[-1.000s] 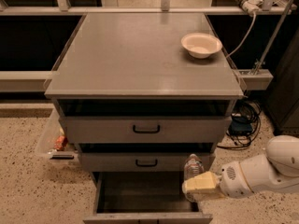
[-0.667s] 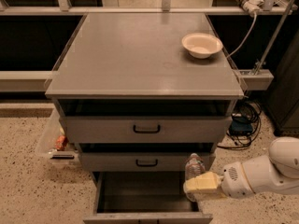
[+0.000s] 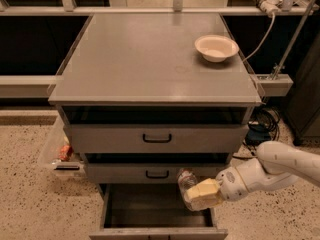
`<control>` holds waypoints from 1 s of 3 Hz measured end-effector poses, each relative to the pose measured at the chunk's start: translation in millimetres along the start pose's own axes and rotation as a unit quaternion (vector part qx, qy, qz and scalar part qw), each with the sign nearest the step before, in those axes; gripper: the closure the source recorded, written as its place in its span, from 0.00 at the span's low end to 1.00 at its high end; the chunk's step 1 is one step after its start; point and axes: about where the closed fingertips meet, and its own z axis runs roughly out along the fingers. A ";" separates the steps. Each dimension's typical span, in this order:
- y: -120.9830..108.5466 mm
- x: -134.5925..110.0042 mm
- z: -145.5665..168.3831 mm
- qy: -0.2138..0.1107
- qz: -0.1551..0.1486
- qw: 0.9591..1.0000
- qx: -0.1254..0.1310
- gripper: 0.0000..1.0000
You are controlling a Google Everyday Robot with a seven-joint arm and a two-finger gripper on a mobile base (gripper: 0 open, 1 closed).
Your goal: Place water bottle into bottom drawer
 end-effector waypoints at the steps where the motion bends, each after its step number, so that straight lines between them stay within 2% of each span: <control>1: -33.2 -10.0 32.9 0.063 0.034 0.996 -0.058 1.00; 2: -77.1 -2.3 63.9 0.117 0.098 0.983 -0.106 1.00; 3: -116.4 0.7 86.7 0.132 0.139 0.973 -0.128 1.00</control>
Offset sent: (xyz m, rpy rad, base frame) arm -0.0251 0.0219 -0.1773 0.2691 0.5763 0.1259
